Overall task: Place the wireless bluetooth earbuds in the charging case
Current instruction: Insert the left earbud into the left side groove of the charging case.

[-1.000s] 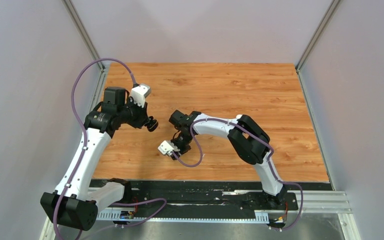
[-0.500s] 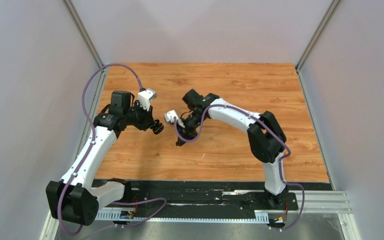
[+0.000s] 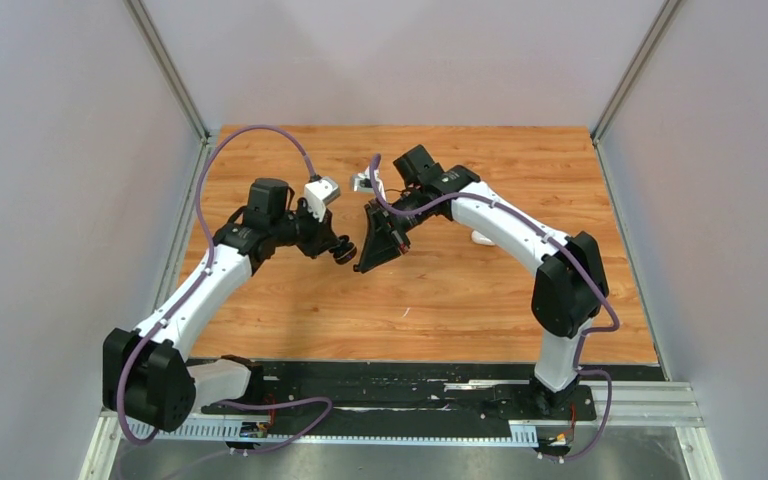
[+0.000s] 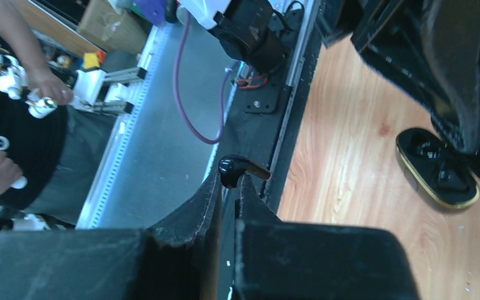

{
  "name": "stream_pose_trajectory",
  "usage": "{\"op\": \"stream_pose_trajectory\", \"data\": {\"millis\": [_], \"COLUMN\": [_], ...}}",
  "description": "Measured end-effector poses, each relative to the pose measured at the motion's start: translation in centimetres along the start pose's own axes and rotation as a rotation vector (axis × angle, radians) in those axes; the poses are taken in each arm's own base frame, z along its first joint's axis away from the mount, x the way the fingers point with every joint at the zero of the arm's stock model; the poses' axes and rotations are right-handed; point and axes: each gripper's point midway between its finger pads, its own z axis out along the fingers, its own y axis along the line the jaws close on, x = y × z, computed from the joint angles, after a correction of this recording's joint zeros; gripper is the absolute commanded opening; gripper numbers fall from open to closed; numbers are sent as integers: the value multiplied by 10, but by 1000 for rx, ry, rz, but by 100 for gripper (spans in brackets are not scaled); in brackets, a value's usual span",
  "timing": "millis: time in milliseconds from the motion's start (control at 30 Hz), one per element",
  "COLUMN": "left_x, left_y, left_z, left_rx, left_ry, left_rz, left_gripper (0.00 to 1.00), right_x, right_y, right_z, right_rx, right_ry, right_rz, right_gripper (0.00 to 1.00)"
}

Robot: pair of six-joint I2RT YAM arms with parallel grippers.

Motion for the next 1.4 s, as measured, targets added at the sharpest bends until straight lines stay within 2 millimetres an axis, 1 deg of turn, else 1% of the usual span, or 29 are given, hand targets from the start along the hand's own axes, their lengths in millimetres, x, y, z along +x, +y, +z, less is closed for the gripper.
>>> {"op": "stream_pose_trajectory", "data": {"millis": [133, 267, 333, 467, 567, 800, 1033, 1233, 1400], "left_x": [-3, -5, -6, -13, -19, -20, -16, -14, -15], "left_y": [-10, -14, -15, -19, -21, -27, -30, -30, -31], "left_z": [5, 5, 4, -1, -7, -17, -20, -21, -22], "left_rx": [47, 63, 66, 69, 66, 60, 63, 63, 61], "left_ry": [-11, -15, -18, -22, -30, -30, -14, -6, -10], "left_rz": [-12, -31, -42, -64, -76, -98, -109, -113, -110], "left_gripper": [0, 0, 0, 0, 0, 0, 0, 0, 0], "right_x": [-14, -24, -24, -17, -22, -33, -46, -46, -41], "right_y": [2, -9, -17, -29, -35, -38, -35, -35, -36], "right_z": [1, 3, 4, 8, 11, 20, 23, 26, 27], "right_rx": [-30, 1, 33, 84, 115, 154, 179, 184, 184], "right_ry": [-41, -68, -90, -122, -146, -193, -223, -224, -219], "right_rz": [57, 86, 89, 132, 144, 141, 93, 90, 100], "right_gripper": [0, 0, 0, 0, 0, 0, 0, 0, 0]}}
